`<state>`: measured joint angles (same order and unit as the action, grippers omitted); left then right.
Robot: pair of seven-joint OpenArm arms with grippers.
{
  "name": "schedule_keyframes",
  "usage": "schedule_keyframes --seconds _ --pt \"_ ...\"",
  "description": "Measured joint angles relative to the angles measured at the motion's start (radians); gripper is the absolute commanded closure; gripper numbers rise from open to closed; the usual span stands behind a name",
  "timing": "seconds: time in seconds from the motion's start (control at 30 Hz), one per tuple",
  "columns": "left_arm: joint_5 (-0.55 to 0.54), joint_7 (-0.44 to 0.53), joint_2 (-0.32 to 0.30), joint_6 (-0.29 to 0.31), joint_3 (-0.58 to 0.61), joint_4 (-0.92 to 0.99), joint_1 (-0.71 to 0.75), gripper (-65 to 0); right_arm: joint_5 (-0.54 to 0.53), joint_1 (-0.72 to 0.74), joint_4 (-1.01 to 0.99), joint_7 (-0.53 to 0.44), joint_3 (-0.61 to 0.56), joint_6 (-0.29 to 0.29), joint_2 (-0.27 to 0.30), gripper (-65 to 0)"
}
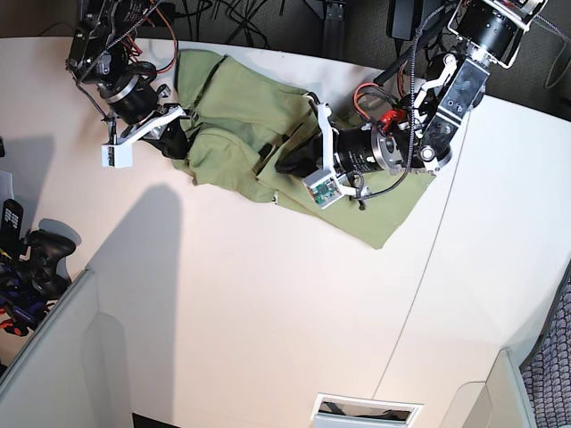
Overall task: Layout the t-shirt on the table in an organized manner, then fold the t-shirt properly
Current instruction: 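Fold the hem end over the collar end with the left gripper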
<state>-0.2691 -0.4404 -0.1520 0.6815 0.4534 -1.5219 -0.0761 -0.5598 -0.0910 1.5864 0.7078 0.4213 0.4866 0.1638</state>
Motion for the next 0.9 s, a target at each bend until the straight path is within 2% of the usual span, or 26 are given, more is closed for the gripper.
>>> schedule_keyframes --seconds 0.1,0.2,0.23,0.27,0.6,0.7,0.9 --pt "0.044 0.035 0.0 0.0 0.005 0.047 -0.002 0.0 0.0 0.0 0.0 0.012 0.035 0.0 -0.011 0.0" --pt "0.051 0.038 0.0 0.0 -0.001 0.084 -0.002 0.0 0.0 0.0 0.0 0.015 0.11 -0.003 -0.017 -32.6" --pt "0.052 0.038 0.0 0.0 -0.005 0.089 -0.002 0.0 0.001 0.0 0.0 0.012 0.134 -0.004 -0.018 -40.6" --pt "0.052 0.038 0.0 0.0 -0.008 0.089 -0.002 0.0 0.0 0.0 0.0 0.014 0.154 -0.004 -0.017 -44.7" --pt "0.051 0.037 -0.001 0.0 -0.008 0.09 -0.019 0.0 -0.083 -0.078 -0.055 -0.003 0.138 -0.003 -0.025 -44.5" --pt "0.048 0.046 0.0 0.0 -0.008 0.09 -0.034 0.0 -0.121 -0.087 -0.055 -0.004 0.118 -0.003 -0.024 -44.5" --pt "0.048 0.045 0.0 0.0 -0.008 0.09 -0.038 0.0 -0.129 -0.087 -0.055 -0.006 0.036 0.0 -0.039 -44.4"
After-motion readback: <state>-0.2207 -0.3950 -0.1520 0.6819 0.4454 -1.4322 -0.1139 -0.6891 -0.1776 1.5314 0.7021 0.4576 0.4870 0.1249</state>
